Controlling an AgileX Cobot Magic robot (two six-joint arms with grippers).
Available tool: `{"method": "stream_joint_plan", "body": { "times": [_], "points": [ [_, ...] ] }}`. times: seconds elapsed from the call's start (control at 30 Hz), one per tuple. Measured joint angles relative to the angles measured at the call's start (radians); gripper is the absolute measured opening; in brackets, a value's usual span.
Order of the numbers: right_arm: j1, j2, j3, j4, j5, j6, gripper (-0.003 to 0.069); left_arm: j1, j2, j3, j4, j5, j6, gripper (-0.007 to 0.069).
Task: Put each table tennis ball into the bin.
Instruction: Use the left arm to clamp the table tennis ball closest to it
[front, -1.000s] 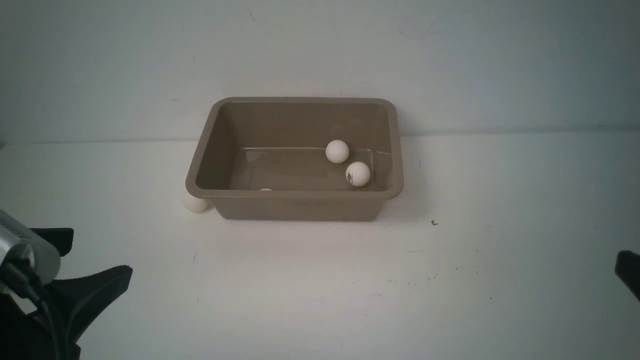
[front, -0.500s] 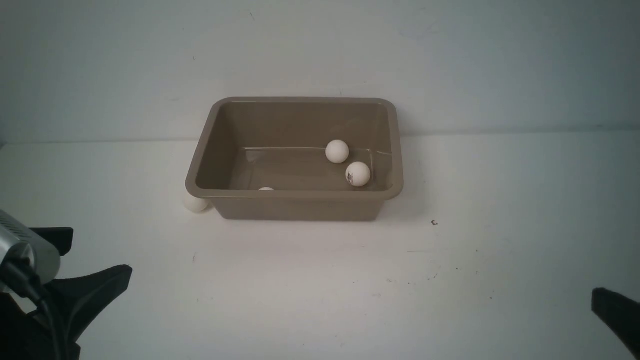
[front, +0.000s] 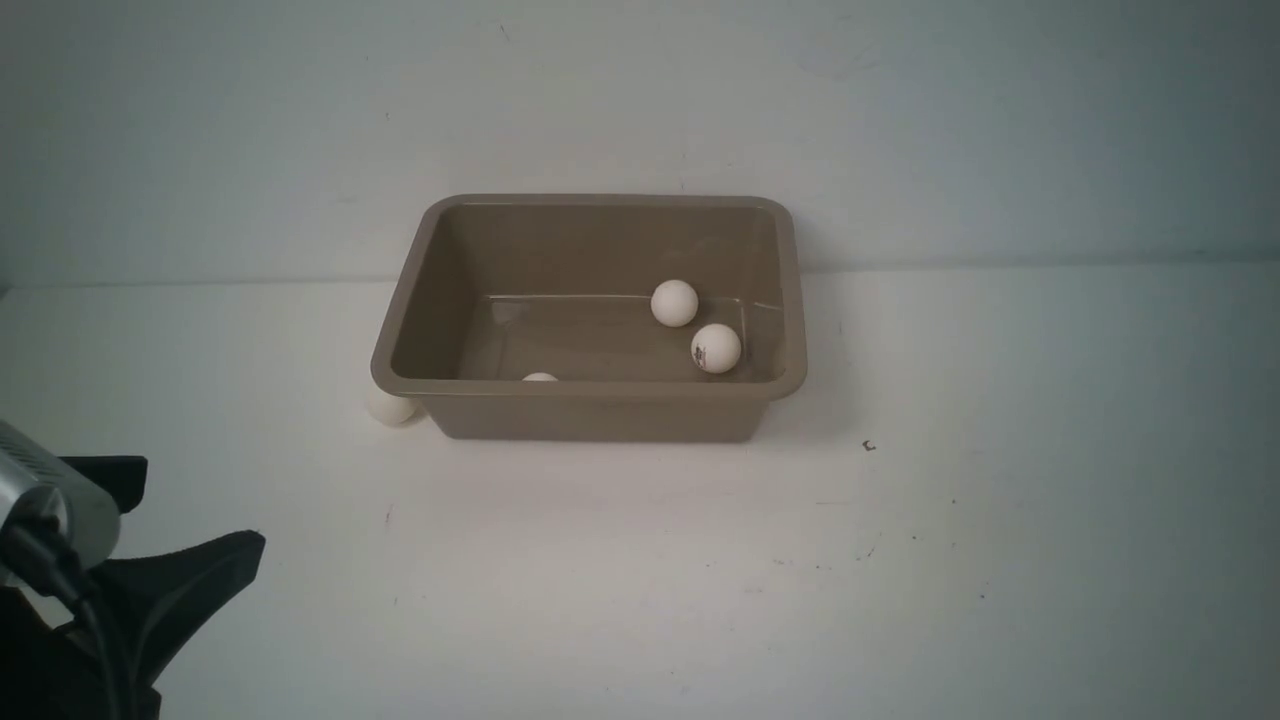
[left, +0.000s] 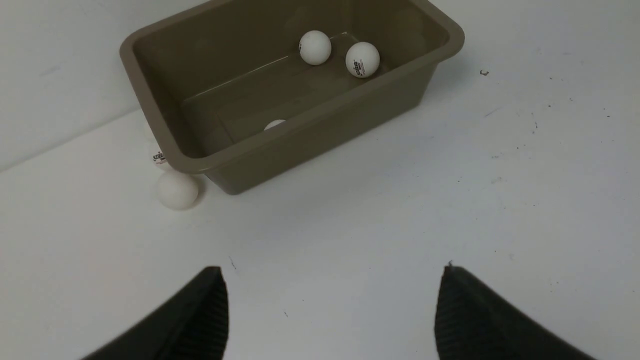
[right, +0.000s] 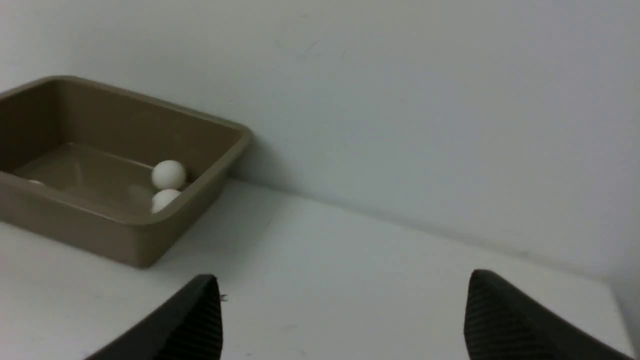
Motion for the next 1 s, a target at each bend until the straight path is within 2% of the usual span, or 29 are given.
{"method": "stream_joint_plan", "body": {
  "times": [0.17, 0.27, 0.37, 0.47, 0.6, 1.0],
  "points": [
    [0.000, -0.106, 0.000, -0.184, 0.118, 0.000, 0.0591, 0.000, 0.000, 0.000, -0.028, 0.000, 0.000, 0.0499],
    [0.000, -0.162, 0.007, -0.213, 0.195, 0.000, 0.0591, 0.000, 0.000, 0.000, -0.044, 0.000, 0.001, 0.0499],
    [0.000, -0.210, 0.043, -0.178, 0.158, 0.000, 0.0591, 0.000, 0.000, 0.000, -0.060, 0.002, 0.001, 0.0499],
    [0.000, -0.282, 0.109, -0.074, 0.047, 0.000, 0.0591, 0.000, 0.000, 0.000, -0.077, 0.016, 0.001, 0.0499],
    [0.000, -0.367, 0.184, -0.003, 0.007, 0.000, 0.0591, 0.000, 0.000, 0.000, -0.108, 0.028, 0.005, 0.0499],
    [0.000, -0.377, 0.262, 0.017, 0.006, 0.000, 0.0591, 0.000, 0.000, 0.000, -0.209, 0.085, 0.086, 0.0499]
  ]
}}
